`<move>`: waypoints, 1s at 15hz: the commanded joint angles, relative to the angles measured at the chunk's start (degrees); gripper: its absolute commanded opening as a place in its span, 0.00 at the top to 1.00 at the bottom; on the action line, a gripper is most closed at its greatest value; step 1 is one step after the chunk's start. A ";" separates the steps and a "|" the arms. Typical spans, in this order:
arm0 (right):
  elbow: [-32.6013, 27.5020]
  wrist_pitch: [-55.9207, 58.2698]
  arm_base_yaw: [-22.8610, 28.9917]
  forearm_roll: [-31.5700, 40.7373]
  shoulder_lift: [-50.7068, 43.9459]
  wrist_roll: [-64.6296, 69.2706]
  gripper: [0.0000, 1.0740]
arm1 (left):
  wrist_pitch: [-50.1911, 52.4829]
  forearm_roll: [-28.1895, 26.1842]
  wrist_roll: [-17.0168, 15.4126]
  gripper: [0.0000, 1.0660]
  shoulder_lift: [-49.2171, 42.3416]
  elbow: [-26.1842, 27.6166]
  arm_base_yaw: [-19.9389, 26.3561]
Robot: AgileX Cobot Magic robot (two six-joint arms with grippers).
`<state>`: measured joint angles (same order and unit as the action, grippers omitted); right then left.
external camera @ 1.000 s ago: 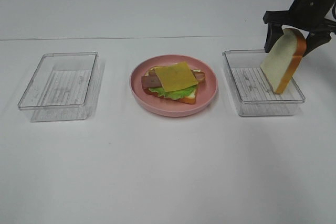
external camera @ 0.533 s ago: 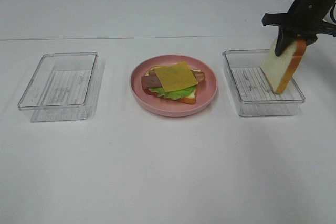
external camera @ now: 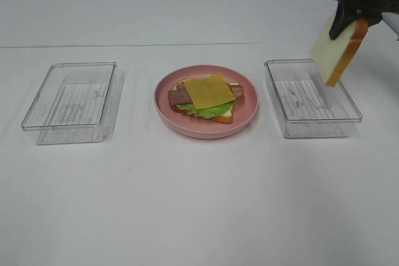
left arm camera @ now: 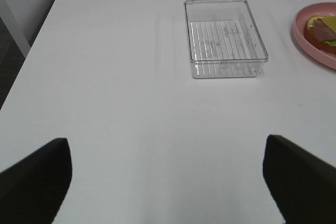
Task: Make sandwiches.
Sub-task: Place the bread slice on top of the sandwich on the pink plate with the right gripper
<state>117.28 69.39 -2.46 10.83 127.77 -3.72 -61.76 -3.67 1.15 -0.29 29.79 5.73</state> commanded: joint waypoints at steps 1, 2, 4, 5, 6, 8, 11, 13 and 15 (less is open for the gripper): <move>0.06 1.89 0.74 1.49 -5.61 -0.80 1.00 | 0.17 -0.11 0.11 0.15 -0.80 -0.11 0.29; 0.06 1.89 1.20 2.12 -6.36 -0.80 1.00 | 0.17 -0.11 0.11 0.15 -0.80 -0.11 0.29; 0.06 1.89 2.64 5.50 -9.11 -1.15 1.00 | 0.17 -0.11 0.11 0.15 -0.80 -0.11 0.29; 0.06 1.89 5.44 5.90 -10.14 -1.43 1.00 | 0.17 -0.11 0.11 0.15 -0.80 -0.11 0.29; 0.06 1.89 6.82 5.90 -10.20 -1.43 1.00 | 0.17 -0.11 0.11 0.15 -0.80 -0.11 0.29; 0.06 0.34 13.35 6.82 -9.51 -1.43 1.00 | 0.17 -0.11 0.11 0.15 -0.80 -0.11 0.29; 0.06 -1.20 18.79 9.63 -7.45 -1.95 1.00 | 0.17 -0.11 0.11 0.15 -0.80 -0.11 0.29; 0.06 -2.35 22.00 15.07 -3.50 -3.50 1.00 | 0.17 -0.11 0.11 0.15 -0.80 -0.11 0.29; 0.06 -3.67 23.03 18.91 -0.06 -5.16 1.00 | 0.17 -0.11 0.11 0.15 -0.80 -0.11 0.29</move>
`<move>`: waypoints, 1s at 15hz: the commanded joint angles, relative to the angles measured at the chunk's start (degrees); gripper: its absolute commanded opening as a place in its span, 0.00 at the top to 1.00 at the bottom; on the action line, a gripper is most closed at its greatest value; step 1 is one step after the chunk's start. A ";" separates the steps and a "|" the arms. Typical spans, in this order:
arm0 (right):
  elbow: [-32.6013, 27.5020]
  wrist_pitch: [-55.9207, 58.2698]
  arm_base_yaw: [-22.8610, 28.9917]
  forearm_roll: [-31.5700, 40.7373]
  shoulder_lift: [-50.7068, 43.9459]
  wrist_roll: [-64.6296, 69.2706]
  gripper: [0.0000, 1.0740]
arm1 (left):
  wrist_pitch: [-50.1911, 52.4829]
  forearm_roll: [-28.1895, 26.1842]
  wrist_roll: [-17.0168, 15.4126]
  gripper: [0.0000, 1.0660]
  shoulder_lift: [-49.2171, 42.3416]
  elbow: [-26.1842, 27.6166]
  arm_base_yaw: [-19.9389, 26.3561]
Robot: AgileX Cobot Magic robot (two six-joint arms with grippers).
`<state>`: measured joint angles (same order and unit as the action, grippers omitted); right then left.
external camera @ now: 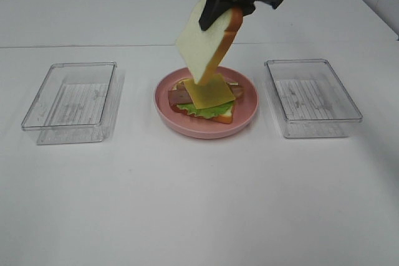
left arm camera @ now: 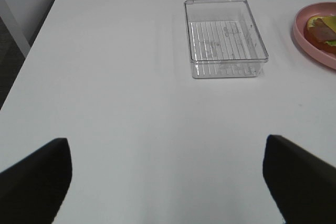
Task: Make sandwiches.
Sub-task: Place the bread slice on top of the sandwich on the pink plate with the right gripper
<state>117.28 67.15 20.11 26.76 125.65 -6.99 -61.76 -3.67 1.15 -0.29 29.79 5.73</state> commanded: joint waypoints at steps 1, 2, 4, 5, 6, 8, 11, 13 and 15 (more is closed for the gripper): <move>0.06 -1.89 0.46 4.13 2.86 -2.46 1.00 | 0.17 -0.11 0.11 0.15 -0.80 -0.11 0.29; 0.06 -2.46 0.46 6.70 4.53 -3.38 1.00 | 0.17 -0.11 0.11 0.15 -0.80 -0.11 0.29; 0.06 -4.93 0.46 8.08 7.28 -4.18 1.00 | 0.17 -0.11 0.11 0.15 -0.80 -0.11 0.29; 0.06 -5.33 0.46 8.19 8.31 -4.41 1.00 | 0.17 -0.11 0.11 0.15 -0.80 -0.11 0.29; 0.06 -5.67 0.34 8.19 9.34 -4.41 1.00 | 0.17 -0.11 0.11 0.15 -0.80 -0.11 0.29; 0.06 -6.82 0.34 6.93 10.60 -4.64 1.00 | 0.17 -0.11 0.11 0.15 -0.80 -0.11 0.29; 0.06 -8.14 0.34 2.46 11.97 -4.58 1.00 | 0.17 -0.11 0.11 0.15 -0.80 -0.11 0.29; 0.06 -8.14 0.34 0.52 12.61 -4.58 1.00 | 0.17 -0.11 0.11 0.15 -0.80 -0.11 0.29; 0.06 -7.85 0.34 -1.20 13.24 -4.58 0.90 | 0.17 -0.11 0.11 0.15 -0.80 -0.11 0.29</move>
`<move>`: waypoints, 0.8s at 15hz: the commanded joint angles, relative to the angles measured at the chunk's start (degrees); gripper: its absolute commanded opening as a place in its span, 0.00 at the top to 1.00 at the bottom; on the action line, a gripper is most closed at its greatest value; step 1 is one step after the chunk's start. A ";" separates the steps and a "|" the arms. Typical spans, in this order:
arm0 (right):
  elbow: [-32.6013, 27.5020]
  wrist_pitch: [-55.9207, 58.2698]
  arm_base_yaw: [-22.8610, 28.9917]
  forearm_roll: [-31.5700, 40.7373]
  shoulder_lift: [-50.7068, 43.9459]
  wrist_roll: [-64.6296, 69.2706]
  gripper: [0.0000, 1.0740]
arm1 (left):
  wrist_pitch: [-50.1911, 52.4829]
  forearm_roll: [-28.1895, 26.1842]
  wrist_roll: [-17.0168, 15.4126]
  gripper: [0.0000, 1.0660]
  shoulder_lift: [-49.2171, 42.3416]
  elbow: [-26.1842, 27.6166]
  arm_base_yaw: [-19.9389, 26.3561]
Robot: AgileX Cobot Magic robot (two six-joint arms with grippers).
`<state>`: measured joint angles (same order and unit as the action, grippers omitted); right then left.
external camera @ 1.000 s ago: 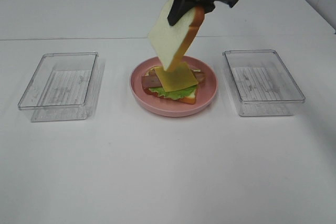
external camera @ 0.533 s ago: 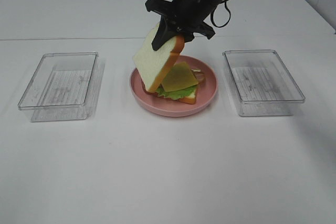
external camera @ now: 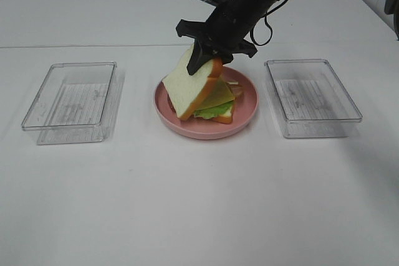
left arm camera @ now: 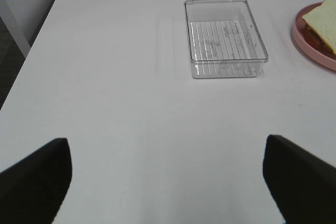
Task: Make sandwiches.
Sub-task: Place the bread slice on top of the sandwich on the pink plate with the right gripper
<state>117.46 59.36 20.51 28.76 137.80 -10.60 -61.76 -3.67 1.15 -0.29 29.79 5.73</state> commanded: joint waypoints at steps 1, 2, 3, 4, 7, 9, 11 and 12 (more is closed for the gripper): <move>-0.11 -0.06 -0.06 -3.32 1.09 -0.97 0.83 | 0.17 -0.11 0.11 0.15 -0.80 -0.11 0.29; -0.11 -0.06 -0.06 -3.32 1.09 -0.97 0.66 | 0.17 -0.11 0.11 0.15 -0.80 -0.11 0.29; -0.11 -0.06 -0.06 -3.32 1.09 -0.97 0.44 | 0.17 -0.11 0.11 0.15 -0.80 -0.11 0.29; -0.11 -0.06 -0.06 -3.84 1.09 -1.03 0.22 | 0.17 -0.11 0.11 0.15 -0.80 -0.11 0.29; -0.11 -0.11 -0.06 -6.88 0.40 -0.86 0.16 | 0.17 -0.11 0.11 0.15 -0.80 -0.11 0.29; 0.00 -0.23 -0.06 -13.29 -1.20 0.63 0.16 | 0.17 -0.11 0.11 0.15 -0.80 -0.11 0.29; 0.00 -0.06 -0.06 -21.03 -3.32 2.69 0.16 | 0.17 -0.11 0.11 0.15 -0.80 -0.11 0.29; 0.00 0.34 -0.06 -24.24 -4.93 3.61 0.16 | 0.17 -0.11 0.11 0.15 -0.80 -0.11 0.29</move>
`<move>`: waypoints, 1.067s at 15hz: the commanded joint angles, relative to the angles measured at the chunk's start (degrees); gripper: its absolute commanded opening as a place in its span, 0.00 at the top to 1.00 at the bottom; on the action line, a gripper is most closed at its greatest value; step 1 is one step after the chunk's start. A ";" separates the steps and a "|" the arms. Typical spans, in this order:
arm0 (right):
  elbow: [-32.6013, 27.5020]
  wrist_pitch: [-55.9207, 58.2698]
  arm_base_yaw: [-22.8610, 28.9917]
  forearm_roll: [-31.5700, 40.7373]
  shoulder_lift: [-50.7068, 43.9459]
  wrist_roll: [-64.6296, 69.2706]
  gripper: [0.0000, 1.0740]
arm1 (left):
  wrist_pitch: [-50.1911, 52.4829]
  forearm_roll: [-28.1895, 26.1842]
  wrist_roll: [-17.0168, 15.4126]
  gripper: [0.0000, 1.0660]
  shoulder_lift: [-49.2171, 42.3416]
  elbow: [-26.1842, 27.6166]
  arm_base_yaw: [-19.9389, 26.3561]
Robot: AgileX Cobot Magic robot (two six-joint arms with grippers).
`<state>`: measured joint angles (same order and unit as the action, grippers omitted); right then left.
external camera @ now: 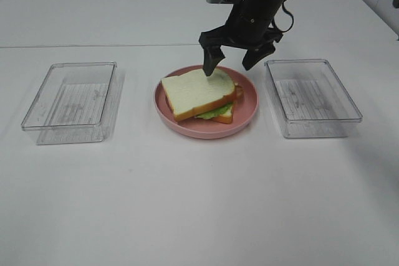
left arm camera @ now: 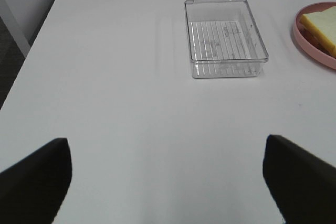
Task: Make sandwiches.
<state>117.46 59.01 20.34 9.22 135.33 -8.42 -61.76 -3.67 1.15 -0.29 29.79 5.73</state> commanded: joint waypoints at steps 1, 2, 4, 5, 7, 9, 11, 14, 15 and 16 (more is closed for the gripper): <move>0.00 2.64 0.11 -7.56 -5.04 1.38 0.16 | 0.17 -0.11 0.11 0.15 -0.80 -0.11 0.29; 0.00 5.39 0.11 -9.22 -6.76 1.32 0.17 | 0.17 -0.11 0.11 0.15 -0.80 -0.11 0.29; 0.00 10.31 0.11 -11.80 -9.74 2.18 0.17 | 0.17 -0.11 0.11 0.15 -0.80 -0.11 0.29; 0.00 14.27 0.11 -15.24 -12.43 5.21 0.17 | 0.17 -0.11 0.11 0.15 -0.80 -0.11 0.29; 0.00 17.13 0.11 -17.70 -15.70 7.62 0.17 | 0.17 -0.11 0.11 0.15 -0.80 -0.11 0.29; -2.58 17.19 0.11 -17.42 -23.15 9.22 0.17 | 0.17 -0.11 0.11 0.15 -0.80 -0.11 0.29; -7.05 17.19 0.11 -17.53 -28.42 9.80 0.17 | 0.17 -0.11 0.11 0.15 -0.80 -0.11 0.29; -24.24 17.19 0.11 -18.85 -42.69 12.20 0.17 | 0.17 -0.11 0.11 0.15 -0.80 -0.11 0.29; -32.77 16.67 0.11 -18.85 -49.05 13.46 0.17 | 0.17 -0.11 0.11 0.15 -0.80 -0.11 0.29; -35.64 16.50 0.11 -18.85 -51.05 13.75 0.17 | 0.17 -0.11 0.11 0.15 -0.80 -0.11 0.29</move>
<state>83.08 69.56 20.34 -9.17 85.49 4.53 -61.76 -3.67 1.15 -0.29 29.79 5.73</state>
